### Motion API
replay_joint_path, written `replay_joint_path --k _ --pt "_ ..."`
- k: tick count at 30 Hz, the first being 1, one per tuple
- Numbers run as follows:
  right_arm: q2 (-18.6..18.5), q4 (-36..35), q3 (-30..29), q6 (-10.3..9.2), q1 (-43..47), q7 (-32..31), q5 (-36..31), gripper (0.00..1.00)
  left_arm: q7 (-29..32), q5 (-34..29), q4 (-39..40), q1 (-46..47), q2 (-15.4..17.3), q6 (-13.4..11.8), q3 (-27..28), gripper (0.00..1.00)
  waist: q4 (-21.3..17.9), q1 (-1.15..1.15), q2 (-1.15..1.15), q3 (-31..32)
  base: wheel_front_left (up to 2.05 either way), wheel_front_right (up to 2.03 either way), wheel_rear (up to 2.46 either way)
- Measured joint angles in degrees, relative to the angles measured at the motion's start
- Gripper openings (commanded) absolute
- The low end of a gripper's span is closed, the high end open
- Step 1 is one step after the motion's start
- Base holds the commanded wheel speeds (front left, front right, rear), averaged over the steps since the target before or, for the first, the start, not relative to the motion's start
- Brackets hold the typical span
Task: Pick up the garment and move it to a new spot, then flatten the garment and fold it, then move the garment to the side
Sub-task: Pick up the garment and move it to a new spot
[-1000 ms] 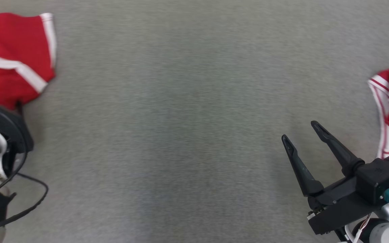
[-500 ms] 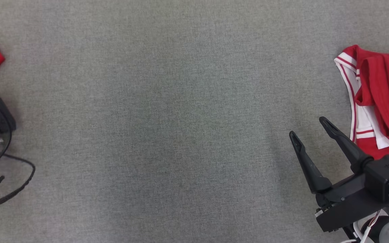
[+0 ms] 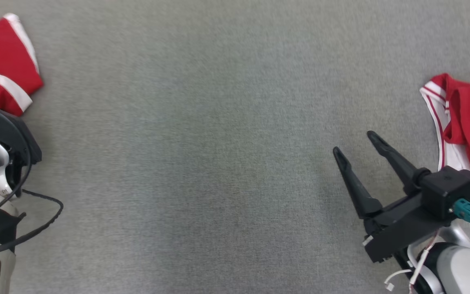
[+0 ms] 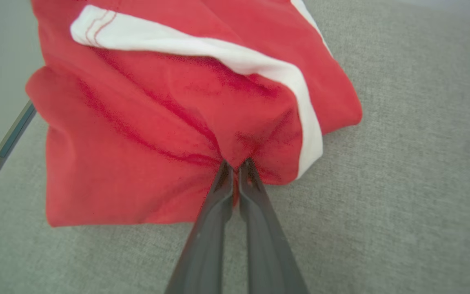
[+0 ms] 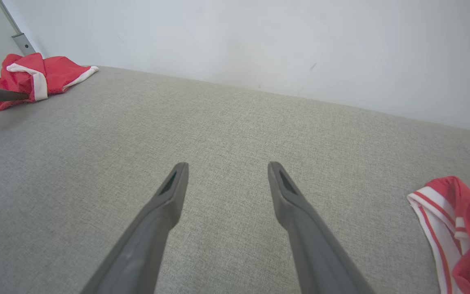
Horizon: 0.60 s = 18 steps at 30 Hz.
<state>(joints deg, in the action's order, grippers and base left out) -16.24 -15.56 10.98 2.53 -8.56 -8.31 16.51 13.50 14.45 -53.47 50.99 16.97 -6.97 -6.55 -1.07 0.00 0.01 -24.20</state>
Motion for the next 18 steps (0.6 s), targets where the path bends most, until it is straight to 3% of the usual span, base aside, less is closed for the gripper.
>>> replay_joint_path --k 9,14,18 --pt "3.52 6.11 1.33 0.44 -1.49 2.59 1.54 1.0 -2.53 -2.47 1.79 3.22 -2.04 -0.04 -2.82 0.0 2.73 0.0 -0.01 5.77 0.0 0.0 0.0" --pt "5.56 9.25 0.9 -0.08 -1.61 4.54 2.93 1.0 -4.23 -3.01 4.68 5.75 -6.79 1.02 -5.64 0.0 4.21 0.0 -0.01 9.35 0.0 0.0 0.0" --pt "6.86 12.38 0.54 -0.52 -1.52 6.52 3.38 1.0 -5.84 -3.41 6.76 7.92 -12.04 3.82 -8.91 0.0 5.33 -0.01 -0.01 13.06 0.0 0.0 0.0"
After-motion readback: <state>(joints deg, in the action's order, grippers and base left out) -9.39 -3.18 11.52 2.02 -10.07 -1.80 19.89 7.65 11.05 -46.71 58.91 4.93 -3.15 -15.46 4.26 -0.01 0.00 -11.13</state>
